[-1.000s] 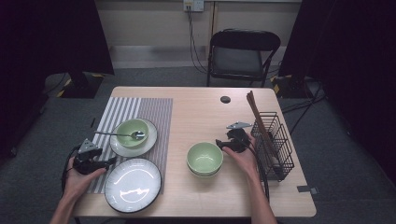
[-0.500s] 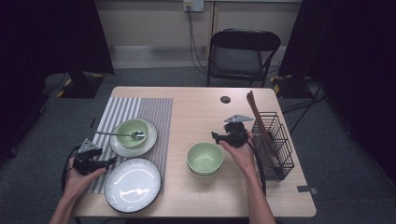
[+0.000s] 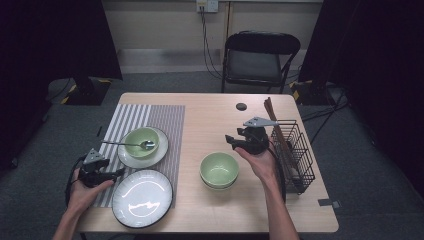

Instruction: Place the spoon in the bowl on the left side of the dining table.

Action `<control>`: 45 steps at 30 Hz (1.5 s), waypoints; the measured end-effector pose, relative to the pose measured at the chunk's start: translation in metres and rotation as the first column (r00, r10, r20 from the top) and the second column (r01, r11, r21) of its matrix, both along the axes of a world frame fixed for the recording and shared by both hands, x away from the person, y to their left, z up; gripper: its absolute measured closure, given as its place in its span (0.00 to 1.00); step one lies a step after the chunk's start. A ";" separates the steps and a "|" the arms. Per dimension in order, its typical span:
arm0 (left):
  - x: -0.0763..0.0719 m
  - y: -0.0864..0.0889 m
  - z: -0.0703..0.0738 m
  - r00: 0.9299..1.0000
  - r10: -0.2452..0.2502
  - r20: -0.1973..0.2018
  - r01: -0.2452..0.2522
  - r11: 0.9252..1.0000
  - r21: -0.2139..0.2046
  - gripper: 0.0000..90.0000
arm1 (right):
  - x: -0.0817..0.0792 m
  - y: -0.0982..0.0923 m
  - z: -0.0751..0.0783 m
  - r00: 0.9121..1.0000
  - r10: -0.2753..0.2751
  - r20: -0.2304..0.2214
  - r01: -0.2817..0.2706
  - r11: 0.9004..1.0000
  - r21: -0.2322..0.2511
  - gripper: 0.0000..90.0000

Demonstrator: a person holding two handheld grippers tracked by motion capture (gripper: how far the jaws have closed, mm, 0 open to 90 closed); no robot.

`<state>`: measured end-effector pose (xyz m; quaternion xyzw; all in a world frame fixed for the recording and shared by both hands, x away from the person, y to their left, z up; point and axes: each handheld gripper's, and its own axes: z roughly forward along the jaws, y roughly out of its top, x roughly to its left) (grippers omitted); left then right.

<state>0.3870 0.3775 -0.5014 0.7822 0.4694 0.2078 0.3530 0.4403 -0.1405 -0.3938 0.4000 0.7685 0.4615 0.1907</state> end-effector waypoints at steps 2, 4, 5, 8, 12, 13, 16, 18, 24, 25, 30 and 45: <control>0.000 0.000 0.000 1.000 0.000 0.000 0.000 1.000 -0.001 0.26 | -0.001 -0.001 0.005 1.000 0.016 0.002 -0.017 1.000 0.019 0.50; 0.000 0.000 0.000 1.000 0.001 0.000 -0.001 1.000 -0.001 0.26 | -0.004 -0.001 0.010 1.000 0.027 0.008 -0.028 0.999 0.021 0.50; 0.000 0.000 0.000 1.000 0.000 0.001 0.000 1.000 0.003 0.26 | -0.005 0.000 0.013 0.999 0.034 0.012 -0.034 0.999 0.025 0.51; 0.000 0.000 0.000 1.000 0.000 0.001 0.000 1.000 0.002 0.26 | -0.009 0.001 0.022 0.998 0.049 0.031 -0.050 0.998 0.026 0.51; 0.000 0.000 0.000 1.000 0.001 0.000 -0.001 1.000 0.000 0.26 | -0.013 0.002 0.038 0.995 0.074 0.062 -0.077 0.996 0.044 0.52; 0.000 0.000 0.000 1.000 0.000 0.000 0.000 1.000 0.000 0.26 | -0.013 0.002 0.042 0.994 0.081 0.068 -0.084 0.995 0.046 0.52; 0.000 0.000 0.000 1.000 0.000 0.000 0.000 1.000 -0.001 0.26 | -0.013 0.000 0.051 0.993 0.092 0.078 -0.097 0.994 0.058 0.53; 0.000 0.000 0.000 1.000 0.002 0.000 -0.002 1.000 -0.002 0.26 | -0.013 -0.003 0.056 0.993 0.091 0.079 -0.097 0.992 0.077 0.53; 0.000 0.000 0.000 1.000 0.001 0.000 -0.001 1.000 -0.001 0.26 | -0.015 -0.012 0.068 0.991 0.096 0.093 -0.103 0.992 0.079 0.55; 0.000 0.000 0.000 1.000 0.001 0.000 -0.001 1.000 -0.001 0.26 | -0.016 -0.014 0.071 0.991 0.095 0.098 -0.103 0.991 0.082 0.55; 0.000 0.000 0.000 1.000 0.000 0.000 0.000 1.000 -0.001 0.26 | -0.016 -0.026 0.082 0.991 0.079 0.108 -0.088 0.993 0.077 0.58; 0.000 0.000 0.000 1.000 0.000 0.001 0.000 1.000 0.001 0.26 | -0.002 -0.070 0.083 0.996 0.001 0.094 -0.009 0.997 0.082 0.64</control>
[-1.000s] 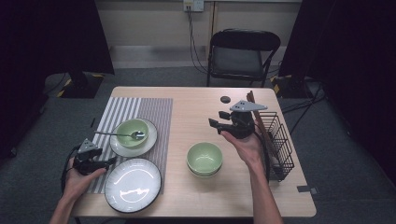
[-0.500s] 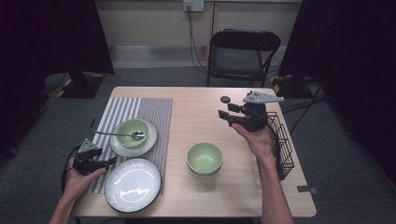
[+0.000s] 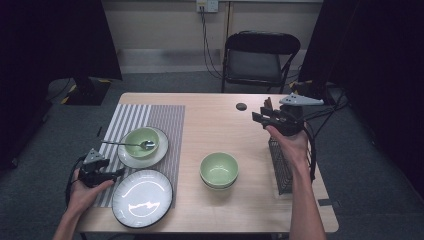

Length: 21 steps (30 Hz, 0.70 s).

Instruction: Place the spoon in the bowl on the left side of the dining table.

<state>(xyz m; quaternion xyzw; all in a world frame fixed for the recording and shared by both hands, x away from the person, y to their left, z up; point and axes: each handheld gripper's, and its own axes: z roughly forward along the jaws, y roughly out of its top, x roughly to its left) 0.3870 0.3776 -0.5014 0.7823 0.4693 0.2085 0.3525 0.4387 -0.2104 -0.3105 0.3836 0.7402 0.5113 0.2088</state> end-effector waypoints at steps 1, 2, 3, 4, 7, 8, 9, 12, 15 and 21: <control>0.000 0.000 0.000 1.000 0.000 0.000 0.000 1.000 0.000 0.26 | 0.000 -0.003 0.000 1.000 -0.006 0.002 0.006 1.000 0.006 0.64; 0.000 0.000 0.000 1.000 0.000 -0.001 0.000 1.000 -0.003 0.26 | 0.001 -0.005 -0.001 1.000 -0.015 -0.001 0.015 1.000 0.009 0.65; 0.000 0.000 0.000 1.000 0.000 0.000 0.000 1.000 0.000 0.26 | 0.001 -0.007 -0.002 1.000 -0.018 -0.006 0.018 1.000 0.003 0.64; 0.000 0.000 0.000 1.000 0.000 0.000 0.000 1.000 0.000 0.26 | 0.002 -0.009 -0.003 1.000 -0.028 -0.008 0.028 1.000 -0.006 0.64; 0.000 0.000 0.000 1.000 0.000 0.000 0.000 1.000 0.000 0.26 | 0.003 -0.020 -0.008 0.998 -0.067 -0.017 0.067 0.998 -0.008 0.64; 0.000 0.000 0.000 1.000 0.000 0.000 0.000 1.000 -0.001 0.26 | 0.004 -0.026 -0.010 0.997 -0.073 -0.023 0.073 0.997 0.010 0.65; 0.000 0.000 0.000 1.000 0.000 -0.001 0.000 1.000 -0.002 0.26 | 0.006 -0.029 -0.012 0.996 -0.080 -0.030 0.080 0.997 0.005 0.66; 0.000 0.000 0.000 1.000 0.000 0.000 0.000 1.000 0.000 0.26 | 0.009 -0.033 -0.019 0.994 -0.099 -0.050 0.099 0.995 -0.020 0.66; 0.000 0.000 0.000 1.000 0.000 0.000 0.000 1.000 0.000 0.26 | 0.011 -0.033 -0.026 0.992 -0.107 -0.062 0.105 0.994 -0.035 0.67; 0.000 0.000 0.000 1.000 0.000 -0.001 0.000 1.000 -0.002 0.26 | 0.014 -0.034 -0.035 0.988 -0.137 -0.071 0.133 0.990 -0.054 0.69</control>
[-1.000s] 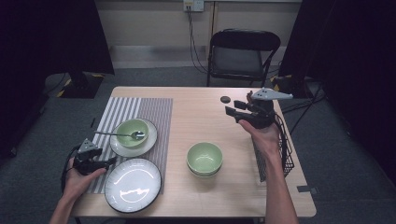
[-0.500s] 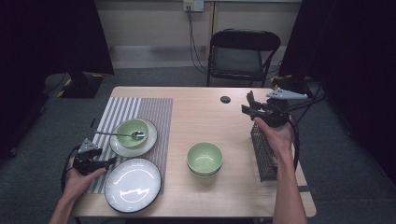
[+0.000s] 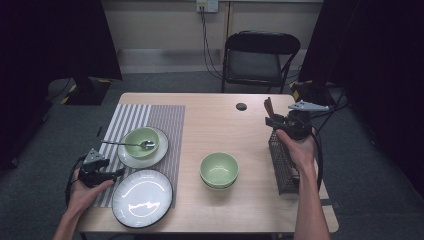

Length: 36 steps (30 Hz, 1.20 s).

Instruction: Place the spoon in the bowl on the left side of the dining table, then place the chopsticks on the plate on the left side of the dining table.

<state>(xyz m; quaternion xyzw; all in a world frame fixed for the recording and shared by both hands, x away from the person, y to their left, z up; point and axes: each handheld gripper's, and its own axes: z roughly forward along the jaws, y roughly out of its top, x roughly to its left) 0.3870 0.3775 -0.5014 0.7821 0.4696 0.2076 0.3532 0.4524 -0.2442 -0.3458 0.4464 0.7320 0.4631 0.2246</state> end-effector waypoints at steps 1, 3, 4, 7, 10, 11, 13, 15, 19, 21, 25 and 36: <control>0.000 0.000 0.000 1.000 0.000 0.001 0.000 1.000 0.002 0.26 | 0.001 0.000 -0.002 1.000 -0.008 -0.004 0.008 1.000 -0.002 0.69; 0.000 0.000 0.000 1.000 0.001 0.000 -0.001 1.000 -0.001 0.26 | 0.001 -0.002 -0.003 1.000 -0.018 -0.008 0.018 1.000 -0.005 0.69; 0.000 0.000 0.000 1.000 0.000 0.000 0.000 1.000 -0.001 0.26 | 0.002 -0.003 -0.003 1.000 -0.020 -0.010 0.020 1.000 -0.004 0.69; 0.000 0.000 0.000 1.000 0.000 0.001 0.000 1.000 0.002 0.26 | 0.002 -0.002 -0.003 1.000 -0.022 -0.022 0.022 1.000 -0.019 0.69; 0.000 0.000 0.000 1.000 0.000 0.001 0.000 1.000 0.002 0.26 | 0.004 -0.001 -0.005 0.999 -0.024 -0.037 0.023 0.999 -0.027 0.69; 0.000 0.000 0.000 1.000 0.000 0.000 0.000 1.000 -0.001 0.26 | 0.004 -0.001 -0.006 0.999 -0.031 -0.042 0.030 0.999 -0.034 0.69; 0.000 0.000 0.000 1.000 0.000 0.001 0.000 1.000 0.002 0.26 | 0.005 -0.002 -0.008 0.998 -0.034 -0.049 0.032 0.999 -0.039 0.70; 0.000 0.000 0.000 1.000 -0.001 0.000 0.001 1.000 0.003 0.26 | 0.005 -0.004 -0.008 0.998 -0.030 -0.054 0.028 0.999 -0.036 0.71; 0.000 0.000 0.000 1.000 -0.001 0.000 0.001 1.000 0.002 0.26 | 0.004 -0.004 -0.009 0.998 -0.030 -0.062 0.026 0.998 -0.049 0.72; 0.000 0.000 0.000 1.000 -0.001 0.000 0.001 1.000 0.002 0.26 | 0.004 -0.004 -0.010 0.998 -0.030 -0.057 0.027 0.998 -0.049 0.73; 0.000 0.000 0.000 1.000 -0.001 0.000 0.001 1.000 0.003 0.26 | 0.005 -0.003 -0.011 0.996 -0.039 -0.079 0.034 0.997 -0.066 0.72; 0.000 0.000 0.000 1.000 0.001 0.000 -0.001 1.000 0.000 0.26 | 0.001 -0.004 -0.008 0.998 -0.029 -0.062 0.022 0.994 -0.106 0.89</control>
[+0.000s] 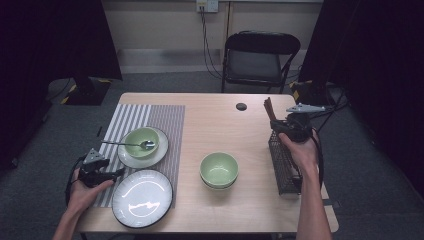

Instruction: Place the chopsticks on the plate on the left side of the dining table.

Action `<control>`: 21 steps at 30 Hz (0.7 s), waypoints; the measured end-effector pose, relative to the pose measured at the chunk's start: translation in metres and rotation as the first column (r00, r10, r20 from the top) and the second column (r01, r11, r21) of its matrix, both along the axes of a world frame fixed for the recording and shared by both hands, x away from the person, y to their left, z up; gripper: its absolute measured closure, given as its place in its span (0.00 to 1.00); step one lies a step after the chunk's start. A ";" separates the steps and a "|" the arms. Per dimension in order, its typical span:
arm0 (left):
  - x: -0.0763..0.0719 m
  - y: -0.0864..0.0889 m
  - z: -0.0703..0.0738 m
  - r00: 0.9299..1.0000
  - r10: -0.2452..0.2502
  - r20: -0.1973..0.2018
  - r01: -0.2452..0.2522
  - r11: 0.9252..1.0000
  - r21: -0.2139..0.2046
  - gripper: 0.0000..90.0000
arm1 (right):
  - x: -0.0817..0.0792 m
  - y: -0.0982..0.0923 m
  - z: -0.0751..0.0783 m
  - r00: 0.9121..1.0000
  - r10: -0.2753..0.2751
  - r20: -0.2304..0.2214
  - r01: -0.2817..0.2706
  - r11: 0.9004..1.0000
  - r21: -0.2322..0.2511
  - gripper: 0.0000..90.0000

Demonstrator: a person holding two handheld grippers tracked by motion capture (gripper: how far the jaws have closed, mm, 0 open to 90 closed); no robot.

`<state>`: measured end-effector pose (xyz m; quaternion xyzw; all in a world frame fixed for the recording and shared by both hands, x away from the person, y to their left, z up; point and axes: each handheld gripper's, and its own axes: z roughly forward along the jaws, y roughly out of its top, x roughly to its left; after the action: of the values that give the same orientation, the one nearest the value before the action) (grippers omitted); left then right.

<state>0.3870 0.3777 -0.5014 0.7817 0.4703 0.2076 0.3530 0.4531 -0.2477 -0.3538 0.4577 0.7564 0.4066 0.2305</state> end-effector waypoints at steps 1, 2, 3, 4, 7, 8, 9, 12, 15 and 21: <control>0.000 0.000 0.000 1.000 0.000 -0.001 0.000 1.000 0.000 0.26 | -0.001 0.000 0.000 1.000 -0.002 0.009 0.002 1.000 0.003 0.90; 0.000 0.000 0.000 1.000 -0.003 0.001 0.003 1.000 0.003 0.26 | -0.001 -0.001 0.001 1.000 -0.001 0.019 0.001 1.000 0.007 0.90; 0.000 0.000 0.000 1.000 0.000 0.000 0.000 1.000 0.000 0.26 | -0.002 -0.001 0.001 1.000 -0.005 0.030 0.005 1.000 0.010 0.91; 0.000 0.000 0.000 1.000 0.001 0.001 -0.001 1.000 -0.001 0.26 | -0.004 -0.001 0.003 0.999 -0.006 0.041 0.006 1.000 0.014 0.92; 0.000 0.000 0.000 1.000 0.000 0.000 0.000 1.000 0.001 0.26 | -0.006 -0.003 0.006 0.998 -0.009 0.068 0.008 1.000 0.015 0.93; 0.000 0.000 0.000 1.000 0.000 -0.001 0.000 1.000 0.001 0.26 | -0.007 -0.004 0.007 0.998 -0.009 0.066 0.007 1.000 0.020 0.93; 0.000 0.000 0.000 1.000 -0.002 0.001 0.002 1.000 0.002 0.26 | -0.007 -0.005 0.007 0.998 -0.011 0.069 0.009 1.000 0.021 0.93; 0.000 0.000 0.000 1.000 0.000 -0.001 0.000 1.000 0.001 0.26 | -0.008 -0.007 0.007 0.996 -0.017 0.083 0.014 0.999 0.035 0.94; 0.000 0.000 0.000 1.000 0.000 0.000 0.000 1.000 0.000 0.26 | -0.009 -0.011 0.008 0.995 -0.021 0.094 0.015 0.998 0.065 0.94; 0.000 0.000 0.000 1.000 0.000 0.000 0.000 1.000 0.000 0.26 | -0.007 -0.012 0.004 0.996 -0.024 0.088 0.017 0.997 0.079 0.94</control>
<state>0.3870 0.3776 -0.5014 0.7818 0.4703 0.2076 0.3529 0.4460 -0.2594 -0.3495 0.4555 0.7241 0.4533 0.2502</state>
